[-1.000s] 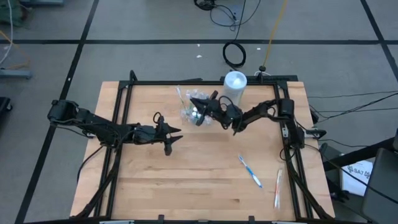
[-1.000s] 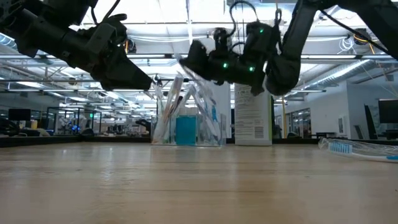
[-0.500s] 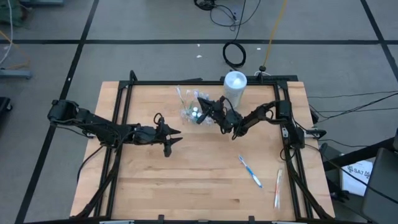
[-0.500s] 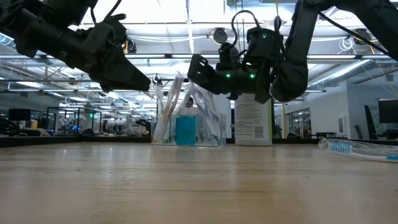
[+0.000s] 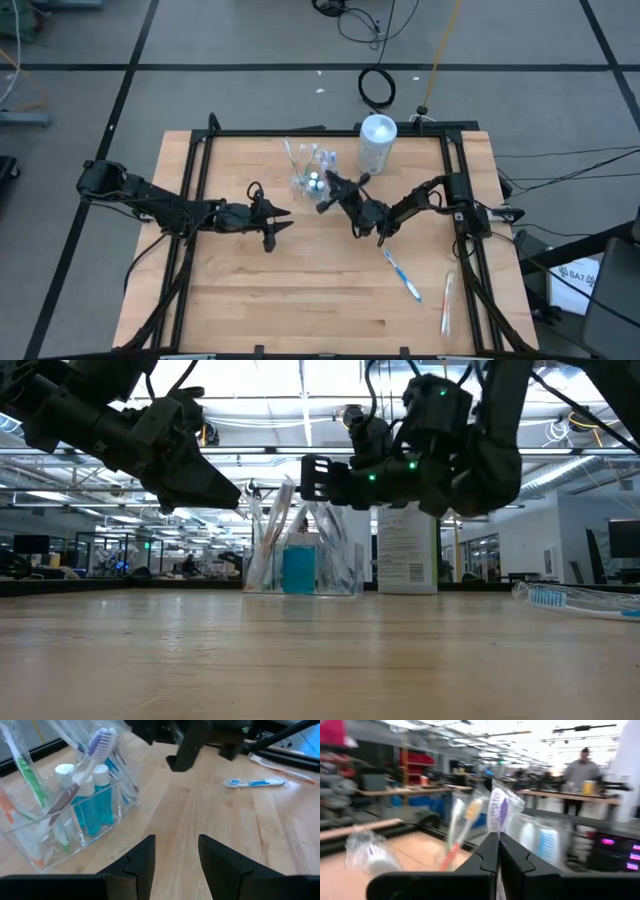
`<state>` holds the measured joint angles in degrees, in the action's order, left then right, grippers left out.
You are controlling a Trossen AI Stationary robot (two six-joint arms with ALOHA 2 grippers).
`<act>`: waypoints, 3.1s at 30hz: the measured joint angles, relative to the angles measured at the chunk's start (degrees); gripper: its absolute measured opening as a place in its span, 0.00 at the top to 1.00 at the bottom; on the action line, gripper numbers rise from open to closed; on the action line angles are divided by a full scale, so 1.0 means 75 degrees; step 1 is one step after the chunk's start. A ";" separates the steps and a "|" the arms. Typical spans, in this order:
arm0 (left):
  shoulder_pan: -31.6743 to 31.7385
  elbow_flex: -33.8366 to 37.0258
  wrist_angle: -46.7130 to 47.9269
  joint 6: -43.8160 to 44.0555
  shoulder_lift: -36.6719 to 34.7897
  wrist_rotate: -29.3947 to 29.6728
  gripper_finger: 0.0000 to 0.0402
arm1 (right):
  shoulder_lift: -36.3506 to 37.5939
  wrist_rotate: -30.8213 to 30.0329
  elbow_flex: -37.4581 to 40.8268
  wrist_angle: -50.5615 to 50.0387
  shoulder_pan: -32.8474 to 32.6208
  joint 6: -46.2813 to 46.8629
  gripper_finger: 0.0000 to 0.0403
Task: Pick & Place toothbrushing station
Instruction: Put the purple toothbrush in the right compartment of the transparent organizer, then put the blue toothbrush in the left compartment of the transparent organizer
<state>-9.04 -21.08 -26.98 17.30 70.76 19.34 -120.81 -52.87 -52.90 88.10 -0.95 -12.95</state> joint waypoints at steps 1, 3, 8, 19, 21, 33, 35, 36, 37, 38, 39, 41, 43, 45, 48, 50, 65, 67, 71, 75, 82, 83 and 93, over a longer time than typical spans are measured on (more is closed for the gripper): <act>0.0000 0.0000 -0.0001 0.0045 0.0000 0.0000 0.62 | 0.0003 -0.0306 0.0000 0.0007 -0.0097 -0.0147 1.00; 0.0000 0.0000 0.0000 0.0081 0.0000 0.0001 0.62 | 0.0003 -0.0732 0.0000 0.0008 -0.0244 -0.0359 1.00; 0.0000 0.0000 -0.0002 0.0163 0.0000 0.0002 0.62 | 0.0006 -0.0955 0.0000 -0.0108 -0.0477 -0.0385 1.00; 0.0000 0.0000 -0.0004 0.0546 0.0000 0.0002 0.62 | 0.0017 -0.1061 -0.0003 -0.0937 -0.0490 0.0314 1.00; 0.0000 0.0000 -0.0003 0.0627 0.0000 0.0002 0.62 | 0.0017 -0.1503 -0.0005 -0.0951 -0.0490 0.0512 0.99; -0.0017 0.0000 0.0032 0.0796 0.0000 -0.0175 0.62 | 0.0108 -0.2511 0.0003 -0.0979 -0.0490 0.0053 0.84; -0.0017 0.0000 0.0032 0.0852 0.0000 -0.0178 0.62 | 0.0102 -0.2541 0.0006 -0.1025 -0.0490 0.0032 0.80; -0.0017 0.0000 0.0032 0.0914 0.0000 -0.0178 0.62 | 0.0102 -0.2540 0.0006 -0.1014 -0.0490 0.0032 0.78; -0.0017 0.0000 0.0032 0.0965 0.0000 -0.0178 0.62 | 0.0102 -0.2541 0.0006 -0.0983 -0.0490 0.0032 0.75; -0.0017 0.0000 0.0032 0.0977 0.0000 -0.0178 0.62 | 0.0102 -0.2543 0.0006 -0.0978 -0.0490 0.0035 0.73; -0.0017 0.0000 0.0032 0.0988 0.0000 -0.0178 0.62 | 0.0102 -0.2544 0.0006 -0.0987 -0.0494 0.0034 0.70; -0.0017 0.0000 0.0032 0.0990 0.0000 -0.0181 0.62 | 0.0127 -0.2548 0.0006 -0.0999 -0.0512 0.0018 0.65; -0.0017 0.0000 0.0034 0.0990 0.0000 -0.0182 0.62 | 0.0287 -0.2601 0.0006 -0.1020 -0.0610 -0.0171 0.61; -0.0017 0.0000 0.0032 0.0990 0.0000 -0.0190 0.62 | 0.0520 -0.2625 0.0006 -0.0986 -0.0806 -0.0549 0.57; -0.0017 0.0000 0.0036 0.0990 0.0000 -0.0199 0.62 | 0.0954 -0.2945 0.0006 -0.1232 -0.1283 -0.1503 0.53; -0.0017 0.0000 0.0044 0.0990 0.0000 -0.0197 0.62 | 0.1298 -0.3125 0.0006 -0.1538 -0.1675 -0.2025 0.51; -0.0017 0.0000 0.0094 0.0970 0.0000 -0.0196 0.62 | 0.3503 -0.4667 0.0167 -0.4526 -0.5116 -0.0938 0.48; -0.0017 0.0000 0.0107 0.0978 0.0000 -0.0193 0.62 | 0.3612 -0.4438 0.0407 -0.4522 -0.5398 -0.0279 0.48; -0.0017 0.0000 0.0158 0.0971 0.0000 -0.0193 0.62 | 0.3725 -0.3778 0.1189 -0.4541 -0.5825 0.1456 0.48; -0.0015 0.0000 0.0154 0.0991 0.0000 -0.0173 0.62 | 0.3724 -0.3590 0.1991 -0.4510 -0.6089 0.2272 0.48; -0.0017 0.0000 0.0143 0.1076 0.0000 -0.0170 0.62 | 0.4690 -0.3138 0.2558 -0.4566 -0.6187 0.2927 0.48; -0.0015 0.0000 0.0146 0.1087 0.0000 -0.0170 0.62 | 0.4922 -0.2971 0.2564 -0.4771 -0.6185 0.2917 0.48; -0.0006 0.0000 -0.0032 0.1107 0.0000 -0.0082 0.62 | 0.6147 0.1465 0.2553 -0.8993 -0.4533 0.7075 0.48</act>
<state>-9.08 -21.08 -27.22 25.61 70.76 18.73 -74.71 -41.88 -33.76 20.65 -34.94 40.11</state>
